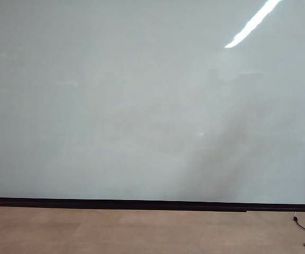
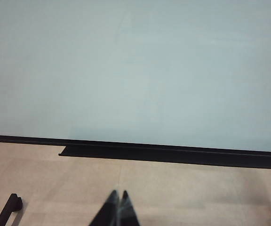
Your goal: Pick up the pen on the shelf to the right of the whiteboard and draw a cross mark.
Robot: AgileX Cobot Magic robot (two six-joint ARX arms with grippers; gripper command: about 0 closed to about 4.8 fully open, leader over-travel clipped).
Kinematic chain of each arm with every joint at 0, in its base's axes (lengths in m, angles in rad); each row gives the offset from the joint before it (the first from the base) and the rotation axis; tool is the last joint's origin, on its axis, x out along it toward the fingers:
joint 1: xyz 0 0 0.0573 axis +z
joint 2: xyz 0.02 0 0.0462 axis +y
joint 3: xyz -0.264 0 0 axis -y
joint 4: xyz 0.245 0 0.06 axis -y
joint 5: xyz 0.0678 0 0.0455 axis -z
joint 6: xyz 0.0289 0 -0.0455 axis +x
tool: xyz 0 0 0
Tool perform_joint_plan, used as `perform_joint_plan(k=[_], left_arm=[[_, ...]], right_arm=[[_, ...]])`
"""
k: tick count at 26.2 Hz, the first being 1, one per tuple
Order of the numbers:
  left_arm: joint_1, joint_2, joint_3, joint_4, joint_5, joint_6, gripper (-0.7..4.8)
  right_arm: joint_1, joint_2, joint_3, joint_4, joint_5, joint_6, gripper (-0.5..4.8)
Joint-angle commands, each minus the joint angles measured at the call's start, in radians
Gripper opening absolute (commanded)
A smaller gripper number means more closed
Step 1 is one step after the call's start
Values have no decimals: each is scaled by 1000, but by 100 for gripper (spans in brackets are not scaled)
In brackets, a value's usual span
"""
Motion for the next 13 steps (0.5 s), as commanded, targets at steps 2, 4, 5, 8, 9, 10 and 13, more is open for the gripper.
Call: perform_joint_plan(k=[2,4,5,8,9,10,13], left_arm=[[0,0,3,9,3,4,-5],[0,0,3,9,3,4,-5],[0,0,3,9,3,4,-4],[0,0,3,9,3,4,-5],[0,0,3,9,3,4,-4],[0,0,3,9,3,4,-4],[0,0,3,9,3,4,-5]], right_arm=[[0,1,3,12,-1,3,-1],[0,1,3,12,-1,3,-1],[0,1,3,13,-1,3,-1],[0,1,3,13,2,3,-1],[0,1,3,13,2,3,-1],[0,1,3,13,3,3,-1],[0,1,3,57,111,3,-1]])
